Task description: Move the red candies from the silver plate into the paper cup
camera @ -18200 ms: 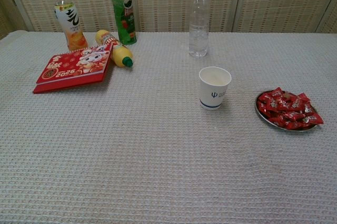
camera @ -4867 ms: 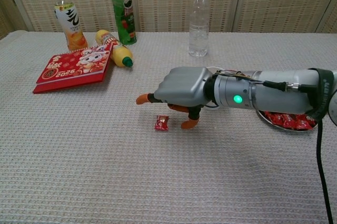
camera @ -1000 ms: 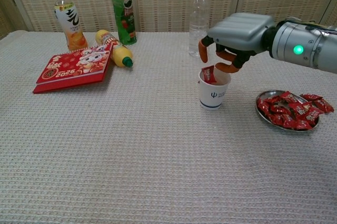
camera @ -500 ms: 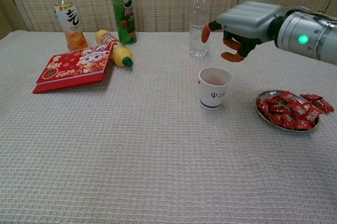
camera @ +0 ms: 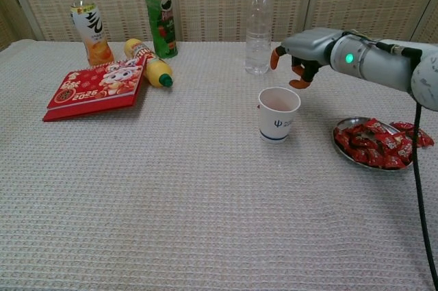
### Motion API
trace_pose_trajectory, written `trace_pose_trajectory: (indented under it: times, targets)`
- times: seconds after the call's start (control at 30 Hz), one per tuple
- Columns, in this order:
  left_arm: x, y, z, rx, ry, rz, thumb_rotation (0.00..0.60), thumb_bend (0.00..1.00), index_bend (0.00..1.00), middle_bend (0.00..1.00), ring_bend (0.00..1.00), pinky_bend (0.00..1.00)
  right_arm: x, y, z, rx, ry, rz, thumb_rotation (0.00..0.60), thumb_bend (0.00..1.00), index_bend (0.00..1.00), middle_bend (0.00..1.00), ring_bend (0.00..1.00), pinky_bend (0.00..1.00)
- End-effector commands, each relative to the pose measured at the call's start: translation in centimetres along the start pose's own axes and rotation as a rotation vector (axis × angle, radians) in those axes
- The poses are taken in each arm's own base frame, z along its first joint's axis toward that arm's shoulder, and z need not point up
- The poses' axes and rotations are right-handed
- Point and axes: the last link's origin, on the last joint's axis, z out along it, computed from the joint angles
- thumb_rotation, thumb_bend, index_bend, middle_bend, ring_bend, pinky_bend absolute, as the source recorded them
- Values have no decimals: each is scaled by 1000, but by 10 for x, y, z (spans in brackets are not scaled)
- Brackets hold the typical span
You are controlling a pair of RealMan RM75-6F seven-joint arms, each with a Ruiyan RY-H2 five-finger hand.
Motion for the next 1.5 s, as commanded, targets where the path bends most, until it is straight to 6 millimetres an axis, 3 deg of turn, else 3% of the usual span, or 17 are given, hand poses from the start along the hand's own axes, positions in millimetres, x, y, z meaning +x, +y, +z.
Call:
trace_pose_trajectory:
  times: [0.03,0.5,1.07,1.23,1.5]
  targets:
    - [0,-1,0,5,1,-2,600,454,0,0,136,361,-5,-20,10,35,-28,15,600,349,334,840,731,1000]
    - [0,-3,1,8,-4,-5,600,454,0,0,137,362,-20,-28,16,45,-55,-31,600,345,395,840,732,1000]
    - [1,-3,0,8,-6,-8,600,454,0,0,136,362,-28,-32,17,36,-43,-61,600,343,539,840,758,1000]
    - [2,-4,0,10,-1,-10,600,454,0,0,136,362,-24,-28,17,20,-11,-43,600,342,627,840,777,1000]
    - [1,-3,-2,3,0,-6,600,455,0,0,136,362,-4,-10,9,1,73,35,600,343,649,840,785,1000]
